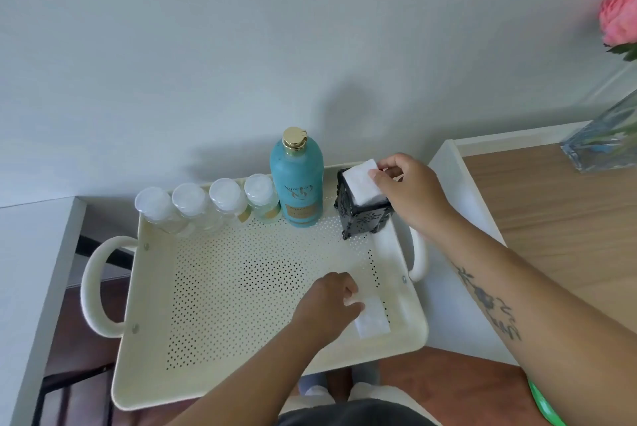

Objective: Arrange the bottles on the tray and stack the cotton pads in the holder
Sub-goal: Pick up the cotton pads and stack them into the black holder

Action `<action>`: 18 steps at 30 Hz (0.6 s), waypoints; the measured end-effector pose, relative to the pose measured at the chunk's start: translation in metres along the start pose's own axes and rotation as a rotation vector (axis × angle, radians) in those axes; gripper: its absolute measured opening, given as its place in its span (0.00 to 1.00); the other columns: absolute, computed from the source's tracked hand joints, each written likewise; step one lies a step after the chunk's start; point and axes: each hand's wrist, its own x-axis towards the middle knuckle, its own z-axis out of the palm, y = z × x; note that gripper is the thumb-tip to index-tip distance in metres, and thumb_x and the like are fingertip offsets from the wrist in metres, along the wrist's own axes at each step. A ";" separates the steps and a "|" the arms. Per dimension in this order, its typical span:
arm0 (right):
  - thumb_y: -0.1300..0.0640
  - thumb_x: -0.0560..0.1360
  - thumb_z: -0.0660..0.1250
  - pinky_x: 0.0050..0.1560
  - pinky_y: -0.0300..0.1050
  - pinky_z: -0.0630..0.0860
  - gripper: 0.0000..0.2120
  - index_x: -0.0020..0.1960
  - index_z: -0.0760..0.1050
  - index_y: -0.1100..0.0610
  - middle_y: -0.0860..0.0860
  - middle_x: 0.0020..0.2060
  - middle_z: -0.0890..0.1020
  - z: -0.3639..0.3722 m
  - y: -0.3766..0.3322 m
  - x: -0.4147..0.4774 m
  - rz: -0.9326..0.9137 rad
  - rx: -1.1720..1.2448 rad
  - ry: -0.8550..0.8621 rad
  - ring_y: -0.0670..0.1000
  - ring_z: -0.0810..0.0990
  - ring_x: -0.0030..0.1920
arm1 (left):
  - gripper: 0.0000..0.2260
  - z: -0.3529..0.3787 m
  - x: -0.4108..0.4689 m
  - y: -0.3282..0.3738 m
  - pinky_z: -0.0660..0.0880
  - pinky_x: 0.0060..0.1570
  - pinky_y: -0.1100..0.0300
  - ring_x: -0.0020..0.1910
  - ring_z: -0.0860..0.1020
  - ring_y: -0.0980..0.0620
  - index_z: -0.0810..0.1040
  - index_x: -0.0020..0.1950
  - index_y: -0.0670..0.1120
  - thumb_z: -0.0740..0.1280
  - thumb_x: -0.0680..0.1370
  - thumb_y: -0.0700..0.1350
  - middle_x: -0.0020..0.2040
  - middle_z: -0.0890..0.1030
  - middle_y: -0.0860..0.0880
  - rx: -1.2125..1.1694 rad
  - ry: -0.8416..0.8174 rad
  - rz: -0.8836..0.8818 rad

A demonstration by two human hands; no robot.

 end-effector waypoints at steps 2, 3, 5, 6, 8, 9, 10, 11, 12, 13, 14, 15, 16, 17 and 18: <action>0.51 0.77 0.65 0.42 0.39 0.66 0.12 0.59 0.75 0.54 0.48 0.48 0.76 -0.003 0.002 -0.002 -0.039 -0.069 0.036 0.47 0.73 0.44 | 0.13 0.004 -0.001 0.002 0.75 0.51 0.60 0.50 0.76 0.54 0.78 0.55 0.48 0.72 0.74 0.50 0.52 0.78 0.50 0.023 0.014 0.007; 0.52 0.77 0.65 0.45 0.41 0.67 0.13 0.60 0.74 0.54 0.49 0.51 0.75 -0.005 0.003 -0.004 -0.076 -0.104 0.062 0.48 0.73 0.47 | 0.13 0.005 -0.002 0.003 0.75 0.52 0.59 0.51 0.76 0.53 0.78 0.55 0.48 0.72 0.73 0.50 0.52 0.78 0.50 0.036 0.022 0.006; 0.54 0.77 0.65 0.49 0.43 0.70 0.13 0.60 0.74 0.55 0.48 0.53 0.74 -0.008 0.004 -0.012 -0.186 -0.130 0.101 0.49 0.72 0.50 | 0.14 0.008 -0.003 0.004 0.75 0.54 0.56 0.53 0.75 0.52 0.78 0.56 0.48 0.72 0.73 0.51 0.53 0.79 0.51 0.086 0.031 0.001; 0.55 0.78 0.64 0.51 0.44 0.71 0.12 0.60 0.75 0.55 0.48 0.53 0.74 -0.009 0.004 -0.017 -0.249 -0.137 0.099 0.50 0.73 0.51 | 0.14 0.011 -0.004 0.005 0.74 0.55 0.56 0.54 0.75 0.52 0.78 0.57 0.49 0.72 0.73 0.51 0.53 0.79 0.51 0.121 0.035 -0.001; 0.56 0.78 0.64 0.53 0.48 0.73 0.11 0.59 0.76 0.57 0.50 0.53 0.77 -0.010 0.005 -0.027 -0.372 -0.181 0.058 0.52 0.75 0.53 | 0.14 0.016 -0.007 0.006 0.73 0.56 0.56 0.55 0.73 0.51 0.77 0.58 0.50 0.71 0.74 0.50 0.54 0.79 0.52 0.170 0.053 -0.010; 0.56 0.77 0.64 0.54 0.50 0.74 0.11 0.58 0.77 0.58 0.52 0.53 0.78 -0.009 0.006 -0.030 -0.424 -0.210 0.034 0.54 0.76 0.53 | 0.13 0.018 -0.009 0.007 0.72 0.55 0.57 0.55 0.72 0.51 0.77 0.58 0.50 0.71 0.74 0.50 0.54 0.80 0.53 0.176 0.065 -0.018; 0.57 0.77 0.65 0.55 0.53 0.74 0.12 0.58 0.78 0.59 0.53 0.53 0.80 -0.009 0.007 -0.033 -0.469 -0.240 0.017 0.55 0.77 0.53 | 0.13 0.020 -0.010 0.008 0.71 0.55 0.57 0.55 0.71 0.51 0.77 0.57 0.50 0.71 0.74 0.49 0.53 0.80 0.54 0.172 0.077 -0.025; 0.57 0.76 0.66 0.55 0.54 0.74 0.12 0.57 0.79 0.60 0.53 0.53 0.81 -0.008 0.008 -0.034 -0.509 -0.270 0.008 0.55 0.78 0.54 | 0.12 0.022 -0.010 0.008 0.71 0.55 0.57 0.55 0.71 0.51 0.77 0.57 0.50 0.71 0.75 0.49 0.53 0.80 0.54 0.165 0.086 -0.032; 0.57 0.76 0.66 0.56 0.54 0.74 0.12 0.57 0.79 0.60 0.54 0.53 0.82 -0.007 0.009 -0.035 -0.547 -0.300 0.003 0.56 0.79 0.54 | 0.11 0.023 -0.011 0.009 0.71 0.56 0.56 0.55 0.71 0.51 0.77 0.57 0.50 0.70 0.75 0.48 0.52 0.81 0.54 0.152 0.093 -0.040; 0.57 0.75 0.66 0.58 0.53 0.74 0.12 0.56 0.80 0.61 0.54 0.54 0.82 -0.006 0.010 -0.035 -0.581 -0.332 -0.003 0.56 0.79 0.55 | 0.11 0.024 -0.011 0.010 0.71 0.56 0.56 0.55 0.71 0.51 0.77 0.56 0.50 0.70 0.75 0.47 0.51 0.81 0.54 0.134 0.101 -0.049; 0.56 0.75 0.66 0.59 0.53 0.73 0.13 0.57 0.80 0.61 0.54 0.54 0.82 -0.006 0.010 -0.035 -0.608 -0.367 -0.014 0.55 0.79 0.56 | 0.10 0.024 -0.011 0.010 0.71 0.56 0.56 0.54 0.71 0.51 0.78 0.56 0.50 0.70 0.75 0.47 0.51 0.81 0.54 0.114 0.108 -0.058; 0.56 0.75 0.66 0.61 0.52 0.71 0.13 0.57 0.79 0.60 0.53 0.55 0.82 -0.005 0.011 -0.034 -0.629 -0.403 -0.029 0.55 0.79 0.57 | 0.10 0.024 -0.012 0.010 0.72 0.56 0.56 0.54 0.71 0.52 0.78 0.56 0.50 0.69 0.75 0.46 0.51 0.81 0.54 0.093 0.115 -0.065; 0.55 0.75 0.65 0.62 0.51 0.70 0.14 0.57 0.79 0.60 0.53 0.55 0.82 -0.005 0.012 -0.033 -0.642 -0.437 -0.046 0.55 0.79 0.57 | 0.10 0.024 -0.012 0.010 0.72 0.56 0.56 0.54 0.71 0.52 0.79 0.56 0.49 0.69 0.75 0.45 0.50 0.81 0.53 0.071 0.122 -0.070; 0.54 0.76 0.65 0.62 0.51 0.70 0.14 0.57 0.79 0.60 0.53 0.55 0.82 -0.004 0.012 -0.033 -0.652 -0.468 -0.062 0.55 0.79 0.57 | 0.10 0.023 -0.012 0.009 0.73 0.55 0.57 0.53 0.72 0.52 0.79 0.56 0.49 0.69 0.75 0.44 0.50 0.81 0.52 0.043 0.132 -0.074; 0.52 0.76 0.64 0.61 0.50 0.70 0.14 0.56 0.79 0.60 0.52 0.54 0.82 -0.004 0.013 -0.032 -0.658 -0.496 -0.079 0.55 0.79 0.56 | 0.09 0.022 -0.012 0.009 0.74 0.53 0.58 0.53 0.72 0.51 0.80 0.55 0.48 0.68 0.75 0.42 0.49 0.80 0.51 0.012 0.149 -0.078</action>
